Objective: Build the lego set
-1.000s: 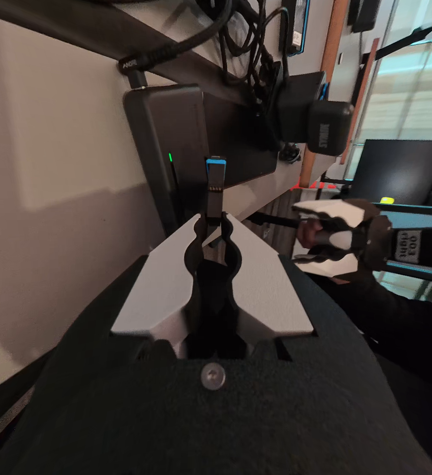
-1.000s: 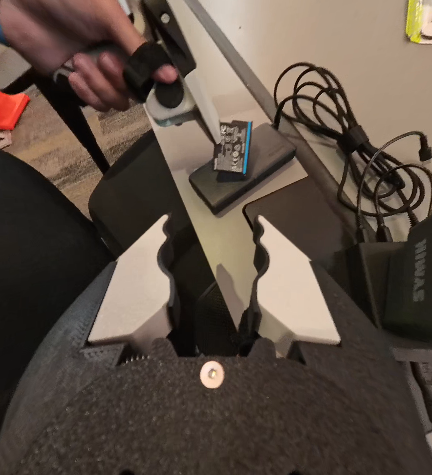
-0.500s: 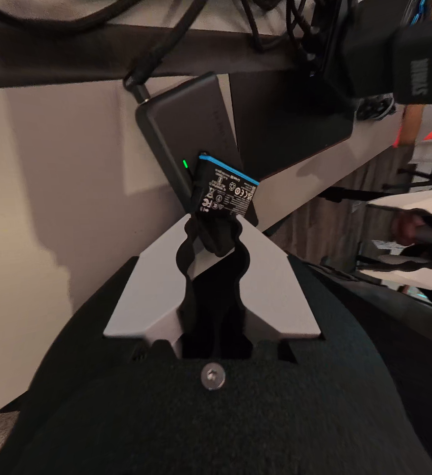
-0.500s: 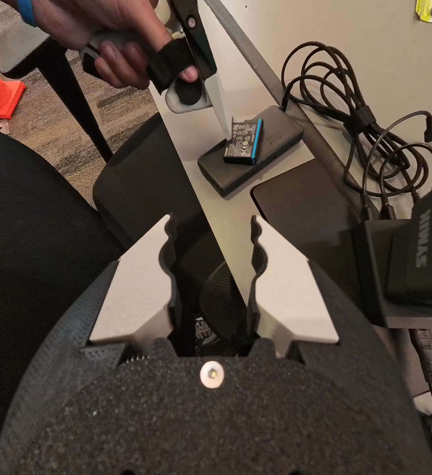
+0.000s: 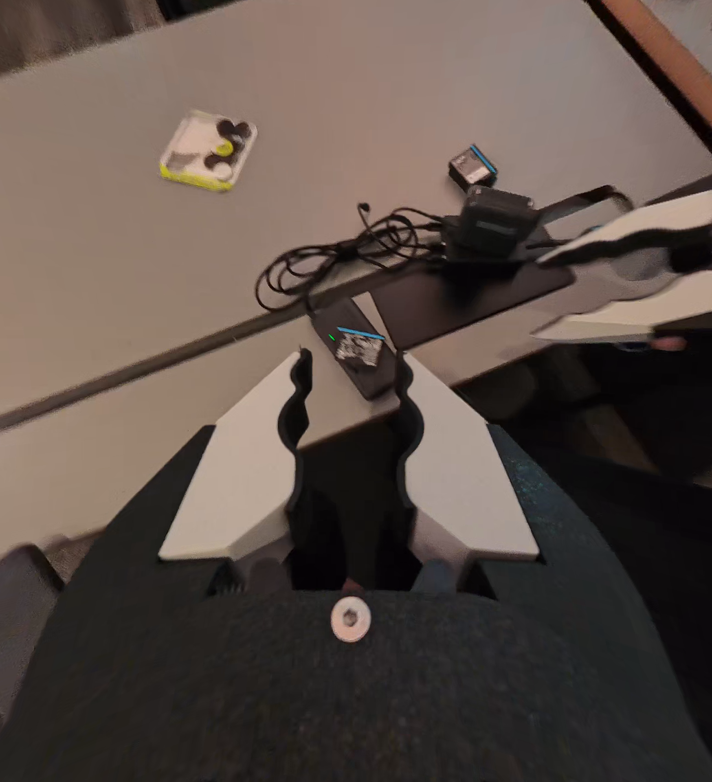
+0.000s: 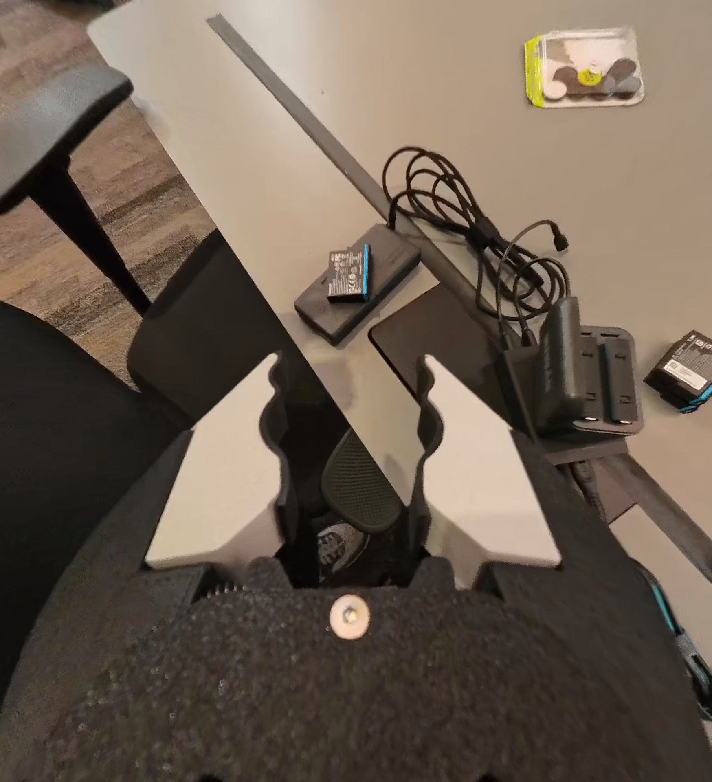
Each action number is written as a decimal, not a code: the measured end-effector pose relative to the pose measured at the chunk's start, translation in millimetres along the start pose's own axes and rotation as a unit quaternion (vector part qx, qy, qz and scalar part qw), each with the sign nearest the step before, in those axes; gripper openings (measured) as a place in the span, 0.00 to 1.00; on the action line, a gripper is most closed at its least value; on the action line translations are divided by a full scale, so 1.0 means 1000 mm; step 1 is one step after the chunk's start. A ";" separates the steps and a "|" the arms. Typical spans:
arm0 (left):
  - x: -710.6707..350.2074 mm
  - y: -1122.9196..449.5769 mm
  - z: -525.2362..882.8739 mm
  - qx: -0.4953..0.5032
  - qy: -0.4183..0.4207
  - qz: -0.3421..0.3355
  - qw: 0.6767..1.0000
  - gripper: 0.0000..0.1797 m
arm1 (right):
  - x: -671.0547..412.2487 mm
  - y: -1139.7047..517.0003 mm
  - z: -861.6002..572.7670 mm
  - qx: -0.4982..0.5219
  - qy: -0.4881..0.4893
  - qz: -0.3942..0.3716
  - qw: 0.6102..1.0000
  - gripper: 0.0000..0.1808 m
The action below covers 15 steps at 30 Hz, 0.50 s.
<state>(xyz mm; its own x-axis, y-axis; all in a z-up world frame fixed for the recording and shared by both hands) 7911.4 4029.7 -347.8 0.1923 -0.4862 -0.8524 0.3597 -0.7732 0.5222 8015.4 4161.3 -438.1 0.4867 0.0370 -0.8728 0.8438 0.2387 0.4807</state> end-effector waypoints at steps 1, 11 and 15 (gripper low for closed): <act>-0.003 0.014 -0.008 0.007 0.028 0.013 0.999 0.23 | -0.004 0.001 0.001 -0.001 -0.010 -0.001 1.000 0.35; -0.016 0.082 -0.052 0.027 0.242 0.012 0.970 0.31 | -0.031 0.031 0.020 -0.020 -0.068 -0.014 0.997 0.36; -0.020 0.096 -0.059 0.035 0.247 0.012 0.968 0.29 | -0.037 0.048 0.025 -0.017 -0.044 -0.008 0.999 0.35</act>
<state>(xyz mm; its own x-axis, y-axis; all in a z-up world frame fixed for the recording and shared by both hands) 7996.0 3989.1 -282.6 0.6188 -0.2642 -0.7398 0.2902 -0.7982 0.5279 8043.6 4147.3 -381.0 0.4934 -0.0525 -0.8682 0.8438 0.2710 0.4631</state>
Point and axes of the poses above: each gripper's, where its closed fingertips meet, y back along the fingers, x out of its underside, z = x × y across the jaws, the point moved 1 cm from there along y, back along the fingers, and after that the axes turned 12 degrees about -z, right-handed, at the moved point
